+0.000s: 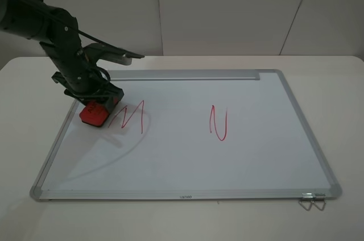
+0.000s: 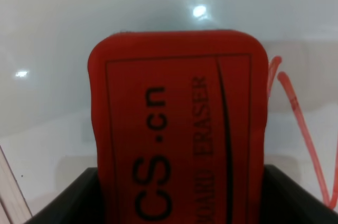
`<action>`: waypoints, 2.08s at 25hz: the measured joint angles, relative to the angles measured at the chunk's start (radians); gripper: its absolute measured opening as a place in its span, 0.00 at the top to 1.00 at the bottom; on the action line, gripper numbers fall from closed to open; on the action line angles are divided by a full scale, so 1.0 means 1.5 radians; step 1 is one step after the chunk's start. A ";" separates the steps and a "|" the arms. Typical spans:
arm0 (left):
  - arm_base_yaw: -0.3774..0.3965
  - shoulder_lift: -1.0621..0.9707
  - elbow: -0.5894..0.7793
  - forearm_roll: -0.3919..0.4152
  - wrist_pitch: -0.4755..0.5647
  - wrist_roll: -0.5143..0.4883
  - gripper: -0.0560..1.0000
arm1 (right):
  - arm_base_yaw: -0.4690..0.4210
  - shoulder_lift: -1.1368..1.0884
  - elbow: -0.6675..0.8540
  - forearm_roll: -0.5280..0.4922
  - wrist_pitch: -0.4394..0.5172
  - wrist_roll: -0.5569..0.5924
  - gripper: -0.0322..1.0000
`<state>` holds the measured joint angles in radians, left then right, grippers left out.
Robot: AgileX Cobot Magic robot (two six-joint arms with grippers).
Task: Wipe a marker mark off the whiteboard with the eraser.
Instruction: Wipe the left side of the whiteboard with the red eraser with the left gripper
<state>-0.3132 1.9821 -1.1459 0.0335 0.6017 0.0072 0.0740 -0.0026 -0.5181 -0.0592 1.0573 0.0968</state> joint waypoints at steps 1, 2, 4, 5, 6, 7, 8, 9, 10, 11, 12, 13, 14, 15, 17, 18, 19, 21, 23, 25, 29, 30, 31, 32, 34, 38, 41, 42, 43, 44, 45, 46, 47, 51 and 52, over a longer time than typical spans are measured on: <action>0.002 0.004 0.003 -0.006 -0.007 0.002 0.40 | 0.000 0.000 0.000 0.000 0.000 0.000 0.27; 0.003 0.008 0.005 -0.011 -0.011 0.003 0.40 | 0.000 0.000 0.000 0.000 0.000 0.000 0.27; 0.004 0.021 0.005 -0.022 -0.022 0.005 0.40 | 0.000 0.000 0.000 0.000 0.000 0.000 0.27; 0.004 0.026 0.006 -0.022 -0.026 0.005 0.40 | 0.000 0.000 0.000 0.000 0.000 0.000 0.27; 0.004 0.027 0.006 -0.029 -0.030 0.006 0.40 | 0.000 0.000 0.000 0.000 0.000 0.000 0.27; 0.004 0.030 0.006 -0.034 -0.039 0.006 0.40 | 0.000 0.000 0.000 0.000 0.000 0.000 0.27; 0.004 0.035 0.006 -0.040 -0.045 0.007 0.40 | 0.000 0.000 0.000 0.000 0.000 0.000 0.27; 0.004 0.039 0.004 -0.041 -0.047 0.007 0.40 | 0.000 0.000 0.000 0.000 0.000 0.000 0.27; 0.001 0.043 0.003 -0.041 -0.047 0.007 0.40 | 0.000 0.000 0.000 0.000 0.000 0.000 0.27; -0.001 0.047 0.002 -0.039 -0.050 0.007 0.40 | 0.000 0.000 0.000 0.000 0.000 0.000 0.27; -0.006 0.053 -0.001 -0.037 -0.056 0.008 0.40 | 0.000 0.000 0.000 0.000 0.000 0.000 0.27; -0.011 0.058 -0.002 -0.033 -0.061 0.008 0.40 | 0.000 0.000 0.000 0.000 0.000 0.000 0.27; -0.016 0.065 -0.004 -0.031 -0.067 0.008 0.40 | 0.000 0.000 0.000 0.000 0.000 0.000 0.27; -0.023 0.072 -0.006 -0.028 -0.077 0.008 0.40 | 0.000 0.000 0.000 0.000 0.000 0.000 0.27; -0.040 0.081 -0.011 -0.030 -0.094 0.008 0.40 | 0.000 0.000 0.000 0.000 0.000 0.000 0.27; -0.049 0.085 -0.013 -0.032 -0.105 0.008 0.40 | 0.000 0.000 0.000 0.000 0.000 0.000 0.27; -0.059 0.090 -0.016 -0.037 -0.118 0.008 0.40 | 0.000 0.000 0.000 0.000 0.000 0.000 0.27; -0.082 0.097 -0.020 -0.043 -0.138 0.008 0.40 | 0.000 0.000 0.000 0.000 0.000 0.000 0.27; -0.105 0.105 -0.028 -0.047 -0.152 0.010 0.40 | 0.000 0.000 0.000 0.000 0.000 0.000 0.27; -0.127 0.113 -0.041 -0.054 -0.153 0.013 0.40 | 0.000 0.000 0.000 0.000 0.000 0.000 0.27; -0.168 0.122 -0.060 -0.081 -0.145 0.036 0.40 | 0.000 0.000 0.000 0.000 0.000 0.000 0.27; -0.174 0.123 -0.061 -0.095 -0.144 0.043 0.40 | 0.000 0.000 0.000 0.000 0.000 0.000 0.27; -0.178 0.123 -0.062 -0.105 -0.141 0.048 0.40 | 0.000 0.000 0.000 0.000 0.000 0.000 0.27; -0.179 0.123 -0.063 -0.111 -0.136 0.050 0.40 | 0.000 0.000 0.000 0.000 0.000 0.000 0.27; -0.178 0.123 -0.066 -0.113 -0.127 0.052 0.40 | 0.000 0.000 0.000 0.000 0.000 0.000 0.27; -0.166 0.120 -0.066 -0.105 -0.083 0.054 0.40 | 0.000 0.000 0.000 0.000 0.000 0.000 0.27; -0.144 0.104 -0.040 -0.094 -0.072 0.054 0.40 | 0.000 0.000 0.000 0.000 0.000 0.000 0.27; -0.132 0.098 -0.029 -0.091 -0.072 0.054 0.40 | 0.000 0.000 0.000 0.000 0.000 0.000 0.27; -0.122 0.090 -0.014 -0.089 -0.073 0.054 0.40 | 0.000 0.000 0.000 0.000 0.000 0.000 0.27; -0.107 0.082 0.001 -0.085 -0.078 0.054 0.40 | 0.000 0.000 0.000 0.000 0.000 0.000 0.27; -0.091 0.076 0.015 -0.081 -0.079 0.054 0.40 | 0.000 0.000 0.000 0.000 0.000 0.000 0.27; -0.076 0.069 0.026 -0.081 -0.081 0.054 0.40 | 0.000 0.000 0.000 0.000 0.000 0.000 0.27; -0.063 0.062 0.040 -0.078 -0.084 0.054 0.40 | 0.000 0.000 0.000 0.000 0.000 0.000 0.27; -0.012 0.040 0.081 -0.067 -0.091 0.052 0.40 | 0.000 0.000 0.000 0.000 0.000 0.000 0.27; -0.006 0.038 0.085 -0.064 -0.091 0.050 0.40 | 0.000 0.000 0.000 0.000 0.000 0.000 0.27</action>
<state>-0.3218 2.0384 -1.0181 -0.0625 0.4649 0.0824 0.0740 -0.0026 -0.5181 -0.0592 1.0573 0.0968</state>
